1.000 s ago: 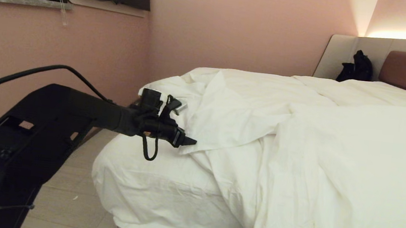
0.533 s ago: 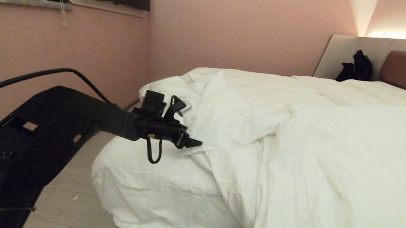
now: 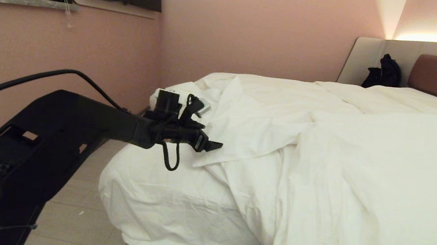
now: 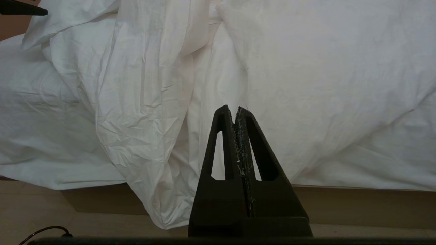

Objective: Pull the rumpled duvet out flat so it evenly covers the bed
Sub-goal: Hold the folded corner of the quilt

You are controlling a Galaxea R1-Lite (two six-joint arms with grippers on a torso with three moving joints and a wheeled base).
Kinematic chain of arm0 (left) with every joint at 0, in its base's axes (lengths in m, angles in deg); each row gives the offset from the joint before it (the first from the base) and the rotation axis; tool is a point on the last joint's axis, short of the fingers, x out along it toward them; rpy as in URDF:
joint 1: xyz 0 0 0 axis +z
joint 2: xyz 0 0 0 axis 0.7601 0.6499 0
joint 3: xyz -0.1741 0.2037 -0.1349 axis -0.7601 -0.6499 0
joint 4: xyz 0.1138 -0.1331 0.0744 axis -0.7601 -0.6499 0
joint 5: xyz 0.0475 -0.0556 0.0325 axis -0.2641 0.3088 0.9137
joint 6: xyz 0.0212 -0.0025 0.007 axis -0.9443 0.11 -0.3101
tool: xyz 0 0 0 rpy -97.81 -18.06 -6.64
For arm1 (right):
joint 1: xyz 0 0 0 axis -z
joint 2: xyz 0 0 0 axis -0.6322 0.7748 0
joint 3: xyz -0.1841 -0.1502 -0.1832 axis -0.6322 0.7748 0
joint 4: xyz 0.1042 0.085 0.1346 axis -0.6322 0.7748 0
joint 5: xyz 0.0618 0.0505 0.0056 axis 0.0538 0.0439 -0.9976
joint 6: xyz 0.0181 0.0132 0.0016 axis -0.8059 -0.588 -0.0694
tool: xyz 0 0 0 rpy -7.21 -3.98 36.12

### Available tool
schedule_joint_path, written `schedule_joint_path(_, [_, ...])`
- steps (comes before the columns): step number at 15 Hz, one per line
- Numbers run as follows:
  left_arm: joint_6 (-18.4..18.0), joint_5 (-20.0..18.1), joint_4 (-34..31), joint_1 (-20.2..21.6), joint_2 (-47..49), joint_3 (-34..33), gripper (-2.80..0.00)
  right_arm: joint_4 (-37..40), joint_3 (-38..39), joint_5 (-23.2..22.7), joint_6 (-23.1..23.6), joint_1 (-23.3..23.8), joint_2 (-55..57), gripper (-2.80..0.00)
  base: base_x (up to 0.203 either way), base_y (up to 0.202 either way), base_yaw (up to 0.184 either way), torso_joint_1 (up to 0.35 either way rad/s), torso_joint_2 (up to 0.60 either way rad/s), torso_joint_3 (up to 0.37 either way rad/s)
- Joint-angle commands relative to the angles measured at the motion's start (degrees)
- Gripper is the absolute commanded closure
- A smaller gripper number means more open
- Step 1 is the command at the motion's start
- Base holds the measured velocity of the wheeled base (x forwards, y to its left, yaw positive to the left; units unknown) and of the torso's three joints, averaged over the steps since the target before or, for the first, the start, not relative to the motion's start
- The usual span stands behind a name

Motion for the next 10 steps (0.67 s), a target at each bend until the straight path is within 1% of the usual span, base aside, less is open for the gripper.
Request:
schedule_joint_path(1, [-0.08,-0.1,-0.03,0.01,3.44,2.21,-2.8,-0.01,0.0,-0.02,-0.02,-0.02,-0.01,0.0,0.0,0.0,0.0,0.0,0.0,0.0])
schedule_joint_path(5, [0.49,-0.28,-0.51,-0.37,7.7,4.57,-2.8,-0.01,0.0,0.07,-0.02,-0.02,-0.01,0.0,0.0,0.0,0.0,0.0,0.0,0.0])
schedule_joint_path(10, [2.03,-0.53,-0.51,-0.87,9.41,4.65,-2.8,-0.01,0.0,-0.02,-0.02,-0.02,-0.01,0.0,0.0,0.0,0.0,0.0,0.0,0.0])
